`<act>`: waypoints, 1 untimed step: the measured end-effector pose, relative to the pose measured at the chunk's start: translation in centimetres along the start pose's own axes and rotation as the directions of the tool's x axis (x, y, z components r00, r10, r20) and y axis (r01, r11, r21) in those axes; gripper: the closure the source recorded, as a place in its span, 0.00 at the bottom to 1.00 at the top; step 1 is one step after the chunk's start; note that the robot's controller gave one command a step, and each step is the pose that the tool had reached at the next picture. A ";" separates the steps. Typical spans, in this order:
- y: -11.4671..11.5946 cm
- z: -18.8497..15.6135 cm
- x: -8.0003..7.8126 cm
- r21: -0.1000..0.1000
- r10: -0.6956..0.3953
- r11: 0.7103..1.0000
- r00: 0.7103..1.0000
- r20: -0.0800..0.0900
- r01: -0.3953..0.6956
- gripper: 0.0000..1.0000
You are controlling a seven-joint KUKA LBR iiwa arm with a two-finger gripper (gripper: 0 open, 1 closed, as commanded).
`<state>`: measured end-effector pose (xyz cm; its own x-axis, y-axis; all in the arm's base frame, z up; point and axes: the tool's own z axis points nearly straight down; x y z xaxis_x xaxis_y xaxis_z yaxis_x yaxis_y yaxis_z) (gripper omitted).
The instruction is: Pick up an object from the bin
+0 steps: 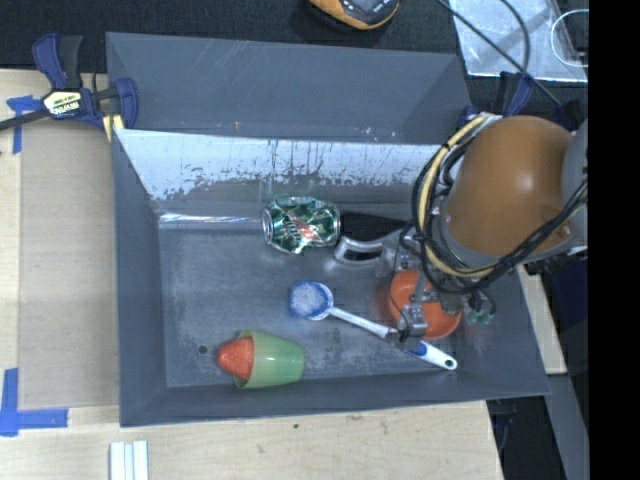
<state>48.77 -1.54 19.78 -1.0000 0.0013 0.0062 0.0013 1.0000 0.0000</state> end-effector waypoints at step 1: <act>0.0 -0.4 -0.2 0.000 0.000 1.000 1.000 0.009 0.000 0.00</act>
Offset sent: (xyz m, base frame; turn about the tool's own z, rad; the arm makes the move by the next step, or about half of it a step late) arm 0.0400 0.0209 -0.1278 0.4499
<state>48.94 -1.54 20.22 -1.0000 0.0008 -0.0030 0.0008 1.0000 -0.0001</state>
